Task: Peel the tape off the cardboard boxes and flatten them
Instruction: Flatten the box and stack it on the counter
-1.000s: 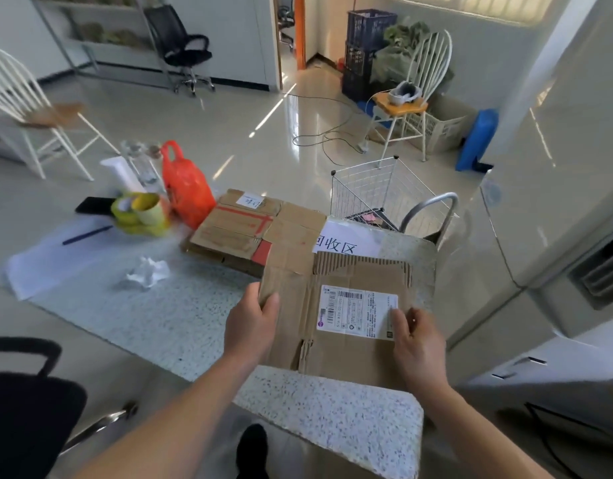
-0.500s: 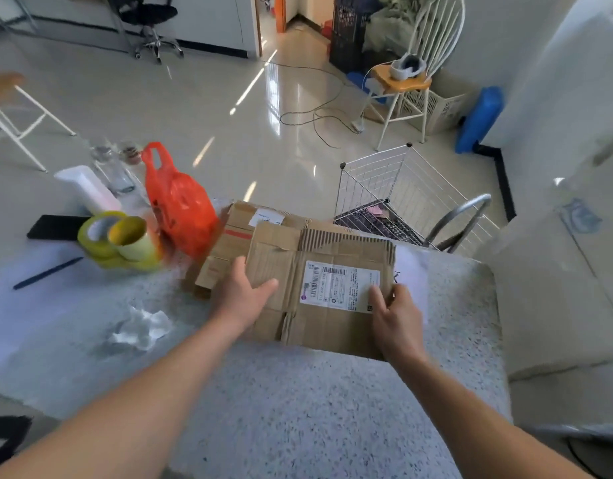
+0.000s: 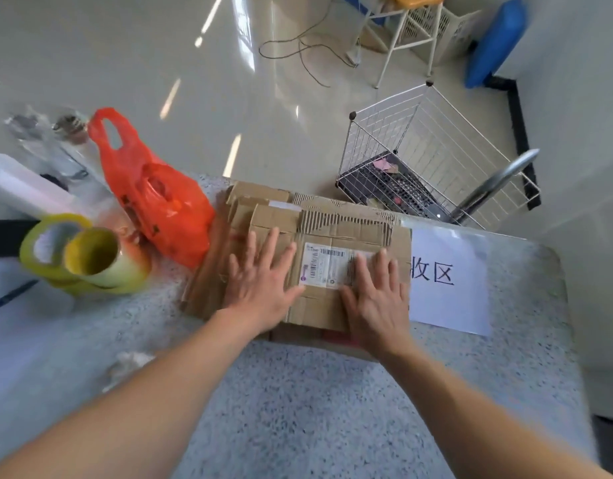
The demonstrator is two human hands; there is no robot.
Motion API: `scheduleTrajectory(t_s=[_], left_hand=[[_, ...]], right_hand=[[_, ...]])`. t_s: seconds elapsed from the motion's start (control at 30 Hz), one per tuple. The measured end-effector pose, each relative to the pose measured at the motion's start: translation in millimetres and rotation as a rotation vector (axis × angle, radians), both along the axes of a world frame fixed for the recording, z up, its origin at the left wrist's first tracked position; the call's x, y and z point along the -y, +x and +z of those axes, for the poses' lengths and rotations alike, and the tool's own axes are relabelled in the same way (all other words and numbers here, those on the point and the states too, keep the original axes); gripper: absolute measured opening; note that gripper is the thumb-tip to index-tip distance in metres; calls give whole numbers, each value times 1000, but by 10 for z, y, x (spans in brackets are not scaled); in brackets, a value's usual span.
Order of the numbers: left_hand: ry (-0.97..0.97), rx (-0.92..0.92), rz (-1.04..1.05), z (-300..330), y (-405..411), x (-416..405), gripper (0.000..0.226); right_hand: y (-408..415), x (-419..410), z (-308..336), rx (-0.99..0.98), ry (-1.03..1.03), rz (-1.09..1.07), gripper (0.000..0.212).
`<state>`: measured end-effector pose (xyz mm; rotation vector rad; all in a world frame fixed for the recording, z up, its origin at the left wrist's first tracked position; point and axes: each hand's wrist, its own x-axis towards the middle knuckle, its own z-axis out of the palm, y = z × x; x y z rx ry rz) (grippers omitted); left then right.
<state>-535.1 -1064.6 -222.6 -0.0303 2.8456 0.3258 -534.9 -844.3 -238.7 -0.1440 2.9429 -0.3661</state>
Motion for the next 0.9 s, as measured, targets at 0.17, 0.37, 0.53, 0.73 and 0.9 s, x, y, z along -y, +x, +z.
scheduleTrajectory(t_s=[0.17,0.37,0.53,0.73,0.9], left_hand=[[-83,89,-83,-383,2,43,76],[-109,106,-115,-468,-20,90,76],[-128,120,-73,-216,-54,-29,76],[11,-85,-83,295,175,-632,61],[81,-141,-234,739,609,-1595,54]], right_hand=[[73,24,-294,17,70,6,68],[53,61,-364,41,53,3,66],[-26,-61,-72,138,-51,69,67],[235,-522,396,36,-219,-4,52],[877,-1317,682,-43,-239,-120,56]])
